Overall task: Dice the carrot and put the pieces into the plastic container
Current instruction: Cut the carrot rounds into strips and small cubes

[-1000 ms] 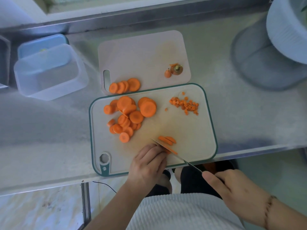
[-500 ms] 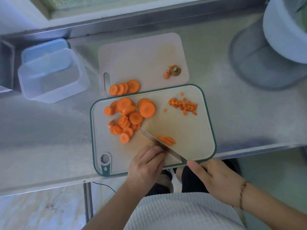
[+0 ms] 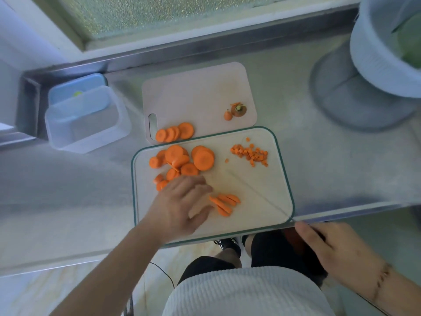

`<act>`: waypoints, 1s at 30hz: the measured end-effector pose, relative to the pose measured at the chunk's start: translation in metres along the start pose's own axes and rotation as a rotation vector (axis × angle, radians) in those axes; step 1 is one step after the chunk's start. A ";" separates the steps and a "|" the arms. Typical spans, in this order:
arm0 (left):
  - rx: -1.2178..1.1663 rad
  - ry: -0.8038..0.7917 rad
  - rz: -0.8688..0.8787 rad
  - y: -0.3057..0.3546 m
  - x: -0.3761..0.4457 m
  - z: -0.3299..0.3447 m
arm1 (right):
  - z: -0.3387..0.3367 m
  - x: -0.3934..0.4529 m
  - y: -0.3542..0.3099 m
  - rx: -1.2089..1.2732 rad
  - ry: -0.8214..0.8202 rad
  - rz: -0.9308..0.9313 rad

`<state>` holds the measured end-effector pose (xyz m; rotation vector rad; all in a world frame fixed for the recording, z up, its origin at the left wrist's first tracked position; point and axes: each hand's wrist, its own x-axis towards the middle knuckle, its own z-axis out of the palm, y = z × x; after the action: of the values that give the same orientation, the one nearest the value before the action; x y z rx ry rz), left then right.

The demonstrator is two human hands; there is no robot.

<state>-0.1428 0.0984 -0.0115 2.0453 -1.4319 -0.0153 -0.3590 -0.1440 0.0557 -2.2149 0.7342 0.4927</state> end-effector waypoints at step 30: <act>0.072 0.088 -0.532 0.059 0.011 0.086 | 0.037 0.023 -0.025 0.019 -0.057 0.018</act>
<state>-0.2181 0.0347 -0.0470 2.3969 -0.8132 -0.0946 -0.3300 -0.1107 0.0322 -2.1694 0.7267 0.5528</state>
